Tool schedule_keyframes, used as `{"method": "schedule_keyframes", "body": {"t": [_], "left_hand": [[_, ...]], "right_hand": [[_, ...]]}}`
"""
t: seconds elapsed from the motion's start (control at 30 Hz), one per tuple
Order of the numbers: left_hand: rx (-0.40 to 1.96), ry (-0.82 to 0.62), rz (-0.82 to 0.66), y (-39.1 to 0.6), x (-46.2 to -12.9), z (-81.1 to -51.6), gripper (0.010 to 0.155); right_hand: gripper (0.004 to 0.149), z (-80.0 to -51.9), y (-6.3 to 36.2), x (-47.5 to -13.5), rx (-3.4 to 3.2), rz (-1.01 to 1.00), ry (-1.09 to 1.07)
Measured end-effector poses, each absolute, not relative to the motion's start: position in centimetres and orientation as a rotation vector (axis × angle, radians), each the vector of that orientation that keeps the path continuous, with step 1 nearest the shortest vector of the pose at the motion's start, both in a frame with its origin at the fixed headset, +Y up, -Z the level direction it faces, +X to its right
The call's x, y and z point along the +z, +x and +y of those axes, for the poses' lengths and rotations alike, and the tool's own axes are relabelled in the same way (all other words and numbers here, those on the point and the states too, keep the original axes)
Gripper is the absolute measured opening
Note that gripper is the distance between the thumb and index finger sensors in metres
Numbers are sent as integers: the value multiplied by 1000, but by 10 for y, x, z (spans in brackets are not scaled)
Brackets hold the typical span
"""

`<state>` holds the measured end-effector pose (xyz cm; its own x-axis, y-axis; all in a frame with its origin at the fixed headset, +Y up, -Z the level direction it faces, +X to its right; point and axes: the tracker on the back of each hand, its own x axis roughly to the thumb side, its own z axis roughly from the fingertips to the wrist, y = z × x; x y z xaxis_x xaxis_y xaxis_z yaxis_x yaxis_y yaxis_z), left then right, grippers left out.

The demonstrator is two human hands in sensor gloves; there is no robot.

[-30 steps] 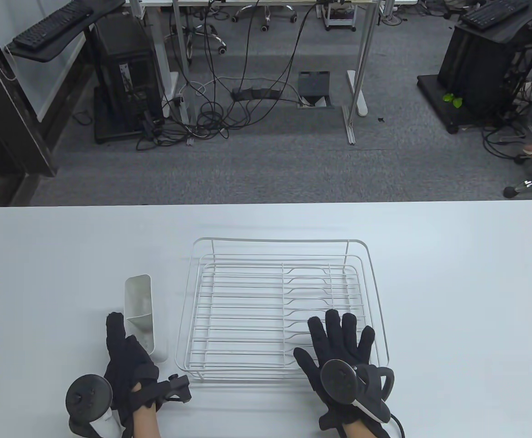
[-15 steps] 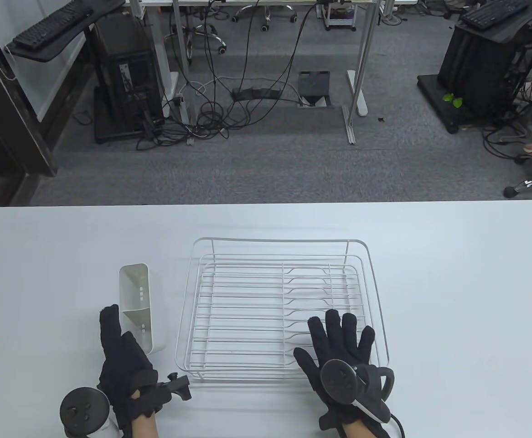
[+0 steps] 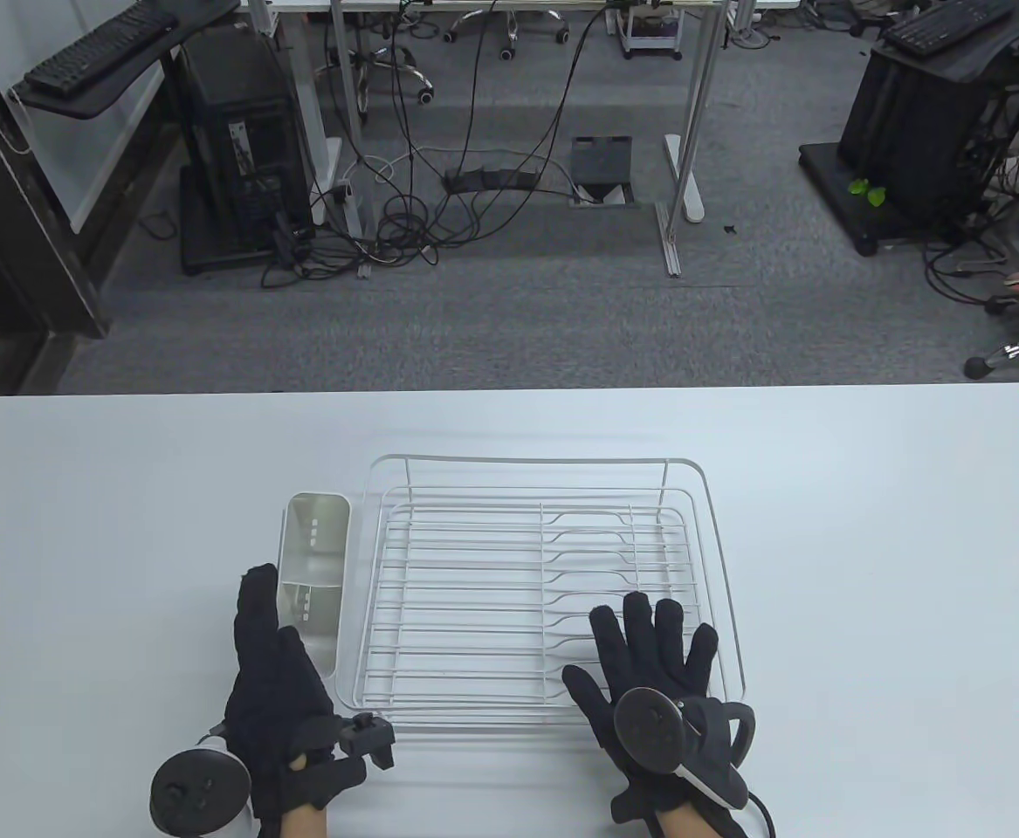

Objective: Hang the cutlery bin on dish rack (Opening facing upward)

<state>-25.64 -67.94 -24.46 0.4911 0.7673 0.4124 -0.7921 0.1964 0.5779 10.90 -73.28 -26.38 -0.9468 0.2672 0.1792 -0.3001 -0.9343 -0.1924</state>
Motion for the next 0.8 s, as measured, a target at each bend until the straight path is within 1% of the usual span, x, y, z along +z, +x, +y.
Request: {"method": "schedule_keyframes", "body": {"t": [0.23,0.3,0.57,0.8], "left_hand": [[1150,790,-108,-235,-251,-684,56],[1192,746,-120,-229,-253,-686,56],[1213,612,-137,-203,-261,-697,56],[1216,537,-160,-184,-263,-703,56]], "right_hand": [[74,-733,109,-264,2825,-315,217],[74,-733,109,-264,2825,-315,217],[74,-733,109,-264,2824,-316,217],[75,-733,109,-264,2823,-322,217]]}}
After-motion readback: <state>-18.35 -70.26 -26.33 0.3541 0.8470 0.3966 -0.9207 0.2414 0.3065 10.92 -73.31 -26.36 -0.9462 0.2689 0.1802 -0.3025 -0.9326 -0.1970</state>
